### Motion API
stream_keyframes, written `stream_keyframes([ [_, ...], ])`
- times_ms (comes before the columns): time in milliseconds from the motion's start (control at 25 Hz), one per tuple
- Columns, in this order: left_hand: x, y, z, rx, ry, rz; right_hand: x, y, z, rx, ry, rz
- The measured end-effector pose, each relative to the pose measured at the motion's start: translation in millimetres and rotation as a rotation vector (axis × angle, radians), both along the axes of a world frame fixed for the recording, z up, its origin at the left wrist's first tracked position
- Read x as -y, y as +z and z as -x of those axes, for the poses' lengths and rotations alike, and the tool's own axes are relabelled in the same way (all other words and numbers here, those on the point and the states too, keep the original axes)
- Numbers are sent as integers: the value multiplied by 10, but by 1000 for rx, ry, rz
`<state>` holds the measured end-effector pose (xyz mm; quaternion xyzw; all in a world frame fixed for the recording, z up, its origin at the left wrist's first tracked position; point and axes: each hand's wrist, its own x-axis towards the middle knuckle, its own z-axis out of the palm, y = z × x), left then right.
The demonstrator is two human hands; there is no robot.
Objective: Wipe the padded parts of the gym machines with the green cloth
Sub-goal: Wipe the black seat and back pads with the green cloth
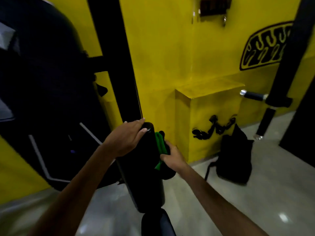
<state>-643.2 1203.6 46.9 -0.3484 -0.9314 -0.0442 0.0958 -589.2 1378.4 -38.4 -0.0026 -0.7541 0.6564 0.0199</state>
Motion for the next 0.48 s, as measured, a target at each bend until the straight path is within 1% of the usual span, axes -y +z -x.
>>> stream_keyframes([
  [40,21,-18,24,-14,-83,26,15,-41,-15,15,-9,31],
  [120,72,-55,70,-83,-217,32,60,-24,33,-56,-90,70],
  [160,83,-66,79,-121,-246,35,66,-17,79,-99,-126,96],
  [240,101,-107,68,-225,-250,60,93,-108,116,-140,-171,63],
  [320,84,-203,24,-373,-221,80,115,-339,48,-106,-197,-56],
  [360,65,-265,1,-446,-191,81,116,-480,14,-59,-195,-90],
  [440,22,-420,-55,-552,-130,67,95,-619,-35,36,-159,-67],
  [480,3,-477,-77,-585,-108,49,70,-595,-7,41,-143,-30],
])
